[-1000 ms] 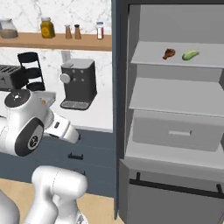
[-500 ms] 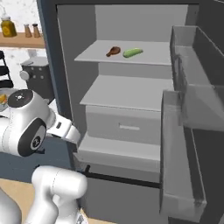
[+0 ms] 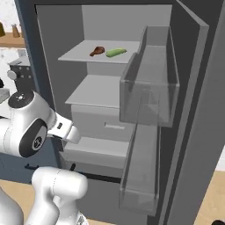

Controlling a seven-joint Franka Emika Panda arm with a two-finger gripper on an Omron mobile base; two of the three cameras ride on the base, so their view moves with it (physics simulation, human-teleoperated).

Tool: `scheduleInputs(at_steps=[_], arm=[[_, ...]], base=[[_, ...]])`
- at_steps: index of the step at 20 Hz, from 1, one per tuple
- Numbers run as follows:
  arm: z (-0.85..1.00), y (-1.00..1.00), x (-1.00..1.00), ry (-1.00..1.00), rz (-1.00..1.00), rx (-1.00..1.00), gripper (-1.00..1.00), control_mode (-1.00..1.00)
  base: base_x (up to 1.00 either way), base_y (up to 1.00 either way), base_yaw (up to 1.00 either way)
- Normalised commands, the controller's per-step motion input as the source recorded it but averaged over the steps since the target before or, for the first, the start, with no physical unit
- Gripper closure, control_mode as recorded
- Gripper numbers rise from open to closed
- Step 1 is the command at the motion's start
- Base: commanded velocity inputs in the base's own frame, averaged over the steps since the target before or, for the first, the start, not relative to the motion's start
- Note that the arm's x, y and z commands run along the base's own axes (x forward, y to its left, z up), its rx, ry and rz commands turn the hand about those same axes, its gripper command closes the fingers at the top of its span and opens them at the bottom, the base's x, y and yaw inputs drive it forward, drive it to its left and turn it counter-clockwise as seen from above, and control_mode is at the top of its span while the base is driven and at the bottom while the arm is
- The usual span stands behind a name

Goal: Place one corn and one chicken drumstick in each tupperware on the nearby counter, to pack two identical lunches.

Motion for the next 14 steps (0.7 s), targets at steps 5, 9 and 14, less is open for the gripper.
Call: scheduleInputs(at_steps=[5, 9, 14], arm=[[0.00, 0.00, 0.00, 0.00, 0.00, 0.00, -1.00, 1.00], [0.00, 0.00, 0.00, 0.00, 0.00, 0.00, -1.00, 1.00], [0.00, -0.15, 0.18, -0.04, 0.00, 0.00, -1.00, -1.00]], base=[[0.51, -0.22, 0.00], [0.61, -0.24, 0.00], [0.16, -0.09, 0.00]])
